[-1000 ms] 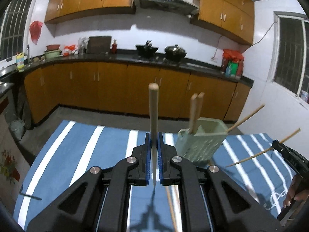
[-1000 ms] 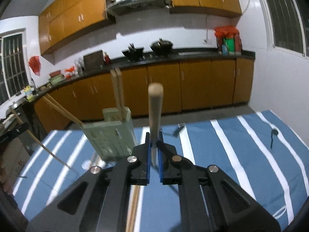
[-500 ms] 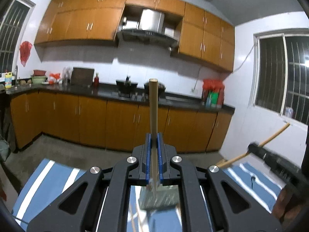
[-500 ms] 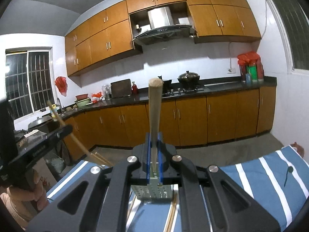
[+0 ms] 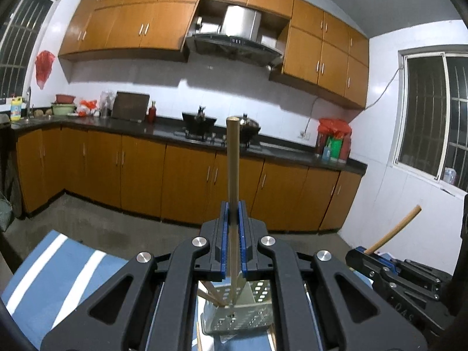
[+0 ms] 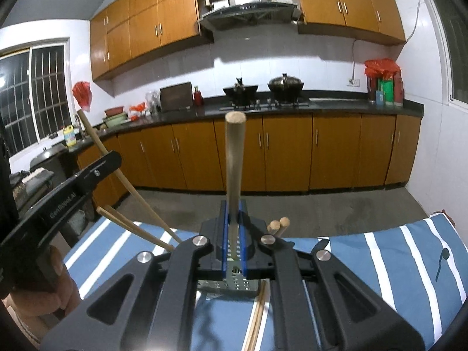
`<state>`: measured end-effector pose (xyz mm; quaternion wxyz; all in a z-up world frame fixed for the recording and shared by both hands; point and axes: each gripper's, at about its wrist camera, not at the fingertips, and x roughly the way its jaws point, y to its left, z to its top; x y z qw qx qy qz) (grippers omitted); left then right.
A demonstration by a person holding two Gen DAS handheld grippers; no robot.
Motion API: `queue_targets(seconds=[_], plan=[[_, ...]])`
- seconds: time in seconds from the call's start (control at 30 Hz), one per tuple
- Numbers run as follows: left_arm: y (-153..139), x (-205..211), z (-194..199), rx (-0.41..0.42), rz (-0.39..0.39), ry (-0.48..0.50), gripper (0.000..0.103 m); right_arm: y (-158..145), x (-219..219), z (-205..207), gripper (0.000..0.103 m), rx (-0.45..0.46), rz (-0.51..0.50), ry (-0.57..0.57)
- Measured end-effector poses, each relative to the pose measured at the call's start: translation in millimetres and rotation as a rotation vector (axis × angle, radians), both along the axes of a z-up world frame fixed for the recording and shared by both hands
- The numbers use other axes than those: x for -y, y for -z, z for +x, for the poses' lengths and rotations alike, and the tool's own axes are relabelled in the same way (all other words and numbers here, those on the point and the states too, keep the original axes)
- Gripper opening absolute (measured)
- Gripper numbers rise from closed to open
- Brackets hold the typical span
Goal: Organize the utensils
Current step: 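Open both tools to drop the chopsticks into the green caddy, then lower the right tool onto a chopstick and close it while the left tool grasps another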
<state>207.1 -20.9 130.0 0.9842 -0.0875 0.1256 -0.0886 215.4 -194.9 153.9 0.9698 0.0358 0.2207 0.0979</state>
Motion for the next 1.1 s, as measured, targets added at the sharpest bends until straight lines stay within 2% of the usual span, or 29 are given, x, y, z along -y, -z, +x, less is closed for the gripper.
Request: queue_targets(seconds=[0.07,0.13,0.2,0.33,0.47,0.63,0.77,0.9,1.03,1.1], plan=[[5.2,-1.0,2.2,-0.024,-0.006,0.003,0.008,4.4,-1.5,3.1,0.01,-0.009,-0.008,0.003],[5.5,-3.3,0.8,-0.029,-0.009,0.008,0.016,5.1,-3.1,2.1,0.012,-0.001,-0.018,0.009],[1.6,-7.9,-4.0,-0.014,-0.015,-0.006,0.044,3.2,-2.0,-1.3,0.021,0.013,-0.019,0.016],[-8.7,-15.3,-12.9,0.006,-0.035,-0.014,0.049,-5.8,5.9,-17.7,0.029,0.06,-0.003,0.038],[-16.2,-30.3,-32.8,0.019,-0.061,-0.018,0.054,-12.3,19.9,-39.9,0.044,0.112,-0.003,0.102],[-9.1,-52.4,-65.8,0.017,-0.041,-0.068,0.063,3.1,43.5,-61.1,0.049,0.099,-0.024,0.172],[20.2,-66.4,-80.4,-0.047,0.023,-0.139,0.069,47.9,60.3,-64.7,0.05,-0.006,-0.056,0.211],[69.6,-75.2,-76.5,-0.206,0.079,-0.175,0.069,104.9,68.1,-60.9,0.048,-0.17,-0.044,0.216],[121.3,-73.9,-66.7,-0.395,0.113,-0.162,0.069,156.5,54.9,-61.6,0.034,-0.322,-0.009,0.156],[138.8,-67.6,-65.3,-0.454,0.145,-0.157,0.069,174.0,43.8,-61.2,0.027,-0.376,0.005,0.114]])
